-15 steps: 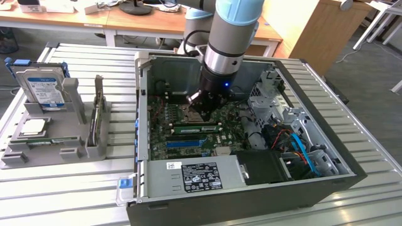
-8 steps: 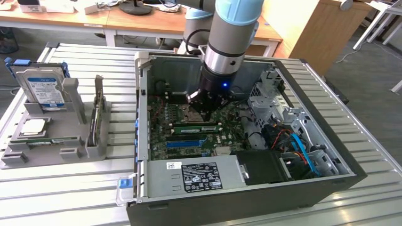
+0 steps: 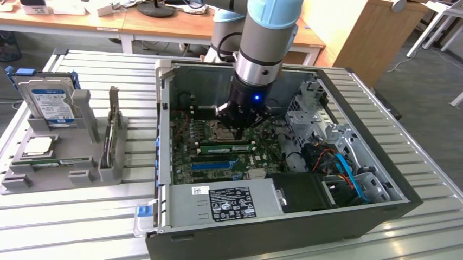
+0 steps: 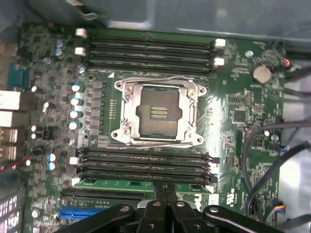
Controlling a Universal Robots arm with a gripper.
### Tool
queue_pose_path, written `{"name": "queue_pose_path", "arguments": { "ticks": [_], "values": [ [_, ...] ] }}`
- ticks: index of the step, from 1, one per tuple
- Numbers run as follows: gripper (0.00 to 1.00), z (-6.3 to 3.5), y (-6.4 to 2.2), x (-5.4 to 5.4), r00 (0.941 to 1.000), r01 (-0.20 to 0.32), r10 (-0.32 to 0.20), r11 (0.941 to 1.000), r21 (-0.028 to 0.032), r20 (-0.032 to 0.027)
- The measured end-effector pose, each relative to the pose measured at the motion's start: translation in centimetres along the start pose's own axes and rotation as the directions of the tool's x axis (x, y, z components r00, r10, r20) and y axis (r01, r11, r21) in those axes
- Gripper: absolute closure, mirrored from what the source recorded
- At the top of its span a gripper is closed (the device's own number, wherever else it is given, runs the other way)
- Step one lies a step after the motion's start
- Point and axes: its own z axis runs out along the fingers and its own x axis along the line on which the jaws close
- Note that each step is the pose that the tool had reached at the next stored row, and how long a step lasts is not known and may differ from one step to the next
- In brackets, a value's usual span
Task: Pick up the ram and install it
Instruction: 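Press down the ram until it locks into place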
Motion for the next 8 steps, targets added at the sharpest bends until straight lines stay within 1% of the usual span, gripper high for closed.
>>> {"name": "queue_pose_path", "arguments": {
  "ticks": [3,8],
  "values": [
    [0.89,0.0,0.0,0.0,0.9995,-0.032,0.032,0.9995,0.0004,0.0012],
    [0.89,0.0,0.0,0.0,0.9995,-0.032,0.032,0.9995,0.0005,0.0013]
  ]
}}
